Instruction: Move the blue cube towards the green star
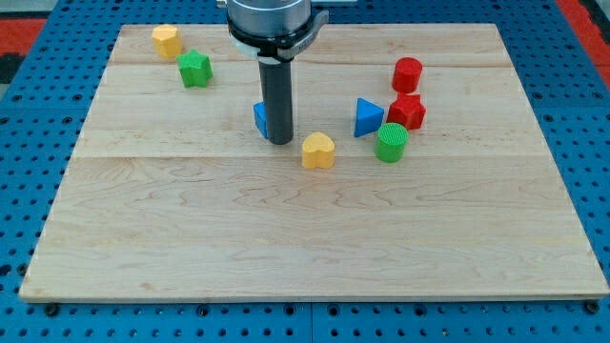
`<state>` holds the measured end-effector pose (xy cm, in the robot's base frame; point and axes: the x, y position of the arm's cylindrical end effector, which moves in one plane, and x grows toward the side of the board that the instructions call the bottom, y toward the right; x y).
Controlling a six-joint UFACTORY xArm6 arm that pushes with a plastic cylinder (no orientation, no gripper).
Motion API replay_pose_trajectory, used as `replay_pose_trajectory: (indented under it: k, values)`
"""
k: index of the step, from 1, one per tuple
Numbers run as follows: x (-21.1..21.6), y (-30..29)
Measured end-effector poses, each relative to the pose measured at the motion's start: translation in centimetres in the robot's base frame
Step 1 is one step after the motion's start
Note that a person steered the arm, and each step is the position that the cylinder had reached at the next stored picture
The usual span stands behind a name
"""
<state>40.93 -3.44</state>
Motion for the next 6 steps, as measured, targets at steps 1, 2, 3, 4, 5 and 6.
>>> replay_pose_trajectory:
  k: [1, 2, 3, 4, 5, 6]
  values:
    - [-2.2, 0.1]
    - [-3.6, 0.5]
    - [-4.2, 3.0]
    - [-5.8, 2.7]
    - [-5.9, 0.9]
    - [-5.8, -0.6]
